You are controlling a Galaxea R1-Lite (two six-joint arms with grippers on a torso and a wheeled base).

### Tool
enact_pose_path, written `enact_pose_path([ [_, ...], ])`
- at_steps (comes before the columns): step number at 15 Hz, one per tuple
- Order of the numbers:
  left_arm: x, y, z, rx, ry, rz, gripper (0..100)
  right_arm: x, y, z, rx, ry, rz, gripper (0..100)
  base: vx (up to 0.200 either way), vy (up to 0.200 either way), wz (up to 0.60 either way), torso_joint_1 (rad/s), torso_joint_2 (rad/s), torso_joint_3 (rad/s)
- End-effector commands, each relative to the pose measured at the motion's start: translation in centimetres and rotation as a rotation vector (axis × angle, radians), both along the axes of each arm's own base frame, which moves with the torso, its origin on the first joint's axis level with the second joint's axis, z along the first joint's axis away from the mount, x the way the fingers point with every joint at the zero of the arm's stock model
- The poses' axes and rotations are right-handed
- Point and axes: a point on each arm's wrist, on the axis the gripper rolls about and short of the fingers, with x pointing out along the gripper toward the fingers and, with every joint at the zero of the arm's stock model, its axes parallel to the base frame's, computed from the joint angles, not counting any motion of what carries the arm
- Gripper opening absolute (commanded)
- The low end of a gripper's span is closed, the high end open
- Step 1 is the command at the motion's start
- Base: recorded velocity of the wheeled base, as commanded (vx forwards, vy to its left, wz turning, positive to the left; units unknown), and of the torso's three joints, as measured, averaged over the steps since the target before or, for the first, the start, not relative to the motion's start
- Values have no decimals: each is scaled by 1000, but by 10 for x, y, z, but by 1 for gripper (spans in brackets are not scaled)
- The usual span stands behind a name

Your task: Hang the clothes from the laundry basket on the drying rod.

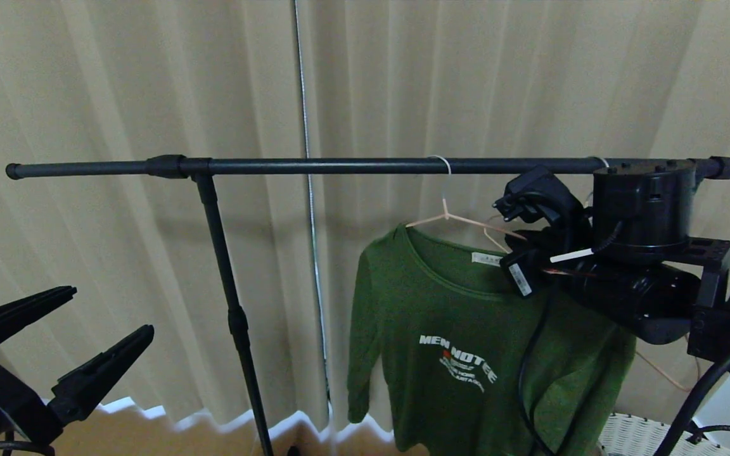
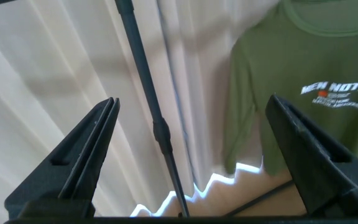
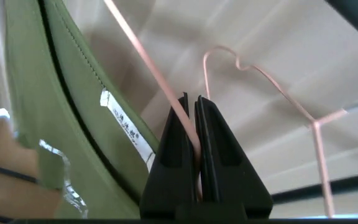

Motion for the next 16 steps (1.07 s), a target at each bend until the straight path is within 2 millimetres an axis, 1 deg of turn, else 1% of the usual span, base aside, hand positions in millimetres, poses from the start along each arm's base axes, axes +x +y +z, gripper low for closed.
enact_pose_path([
  [1, 0, 0, 1, -1, -4, 2, 100, 4, 4, -7, -13, 20, 8, 0, 0, 0, 0, 0, 0, 0],
  [2, 0, 0, 0, -1, -2, 2, 100, 4, 4, -7, -11, 20, 8, 0, 0, 0, 0, 0, 0, 0],
  [3, 0, 0, 0, -1, -2, 2, 100, 2, 6, -8, -12, 23, 19, 100, 0, 0, 0, 0, 0, 0],
  [6, 0, 0, 1, -1, -4, 4, 100, -3, 9, -8, 20, 21, 54, 100, 0, 0, 0, 0, 0, 0],
  [8, 0, 1, 1, -1, -5, 5, 100, -8, 17, -5, 98, 17, 143, 100, 0, 0, 0, 0, 0, 0],
  [9, 0, 1, 1, -1, -5, 5, 100, -8, 18, -5, 131, 20, 169, 100, 0, 0, 0, 0, 0, 0],
  [12, 0, 1, 1, -1, -5, 5, 100, -8, 19, -5, 145, 29, 195, 100, 0, 0, 0, 0, 0, 0],
  [14, 0, 1, 0, 0, -1, 5, 100, -13, 15, -1, 176, 24, 201, 100, 0, 0, 0, 0, 0, 0],
  [16, 2, 0, -1, 2, 13, 7, 100, -35, -1, 7, 228, 11, 184, 100, 0, 0, 0, 0, 0, 0],
])
